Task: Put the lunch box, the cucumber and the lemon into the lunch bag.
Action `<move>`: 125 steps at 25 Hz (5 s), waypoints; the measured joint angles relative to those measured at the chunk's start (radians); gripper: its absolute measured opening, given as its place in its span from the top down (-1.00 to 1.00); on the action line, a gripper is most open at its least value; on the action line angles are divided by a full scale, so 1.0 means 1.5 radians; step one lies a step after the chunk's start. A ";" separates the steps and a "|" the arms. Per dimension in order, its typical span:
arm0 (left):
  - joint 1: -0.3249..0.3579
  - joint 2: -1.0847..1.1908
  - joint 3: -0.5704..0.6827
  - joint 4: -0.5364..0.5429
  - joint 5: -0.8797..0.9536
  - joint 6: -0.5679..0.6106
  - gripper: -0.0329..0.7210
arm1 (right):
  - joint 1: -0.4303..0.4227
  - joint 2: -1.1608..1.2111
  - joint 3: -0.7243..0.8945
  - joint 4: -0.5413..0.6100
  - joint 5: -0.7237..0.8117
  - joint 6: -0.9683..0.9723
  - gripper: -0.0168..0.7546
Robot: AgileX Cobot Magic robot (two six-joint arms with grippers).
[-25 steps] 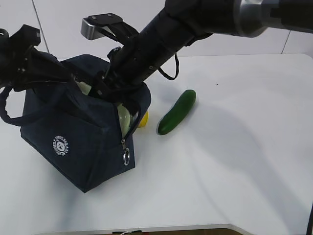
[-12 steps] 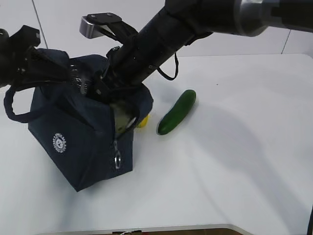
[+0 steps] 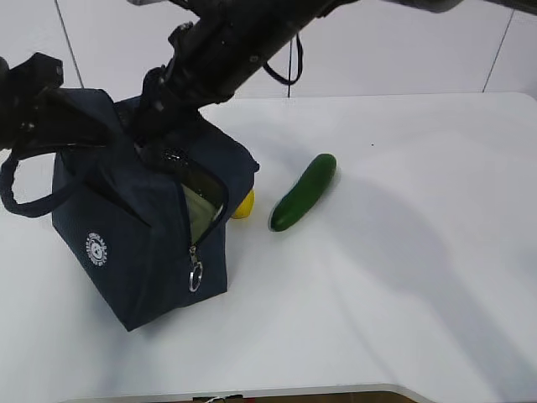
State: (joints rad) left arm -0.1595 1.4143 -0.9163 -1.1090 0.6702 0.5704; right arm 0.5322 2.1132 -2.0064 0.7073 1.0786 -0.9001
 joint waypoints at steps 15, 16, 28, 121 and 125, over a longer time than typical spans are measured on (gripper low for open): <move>0.079 0.000 0.000 0.038 0.052 0.002 0.94 | 0.001 0.000 -0.103 -0.555 0.082 0.627 -0.22; 0.079 0.000 0.000 0.042 0.055 0.002 0.94 | 0.001 0.000 -0.103 -0.590 0.095 0.697 -0.22; 0.079 0.000 0.000 0.047 0.079 0.002 0.94 | 0.001 0.056 -0.103 -0.715 0.110 1.070 -0.22; 0.079 0.000 0.000 0.044 0.110 0.003 0.94 | -0.049 0.209 -0.341 -0.574 0.112 0.912 0.06; 0.079 0.000 0.000 0.044 0.110 0.003 0.94 | -0.049 0.209 -0.374 -0.519 0.115 0.865 0.06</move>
State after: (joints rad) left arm -0.0410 1.4143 -0.9163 -1.0423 0.8350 0.5749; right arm 0.4585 2.4260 -2.5667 -0.0717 1.2511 0.3977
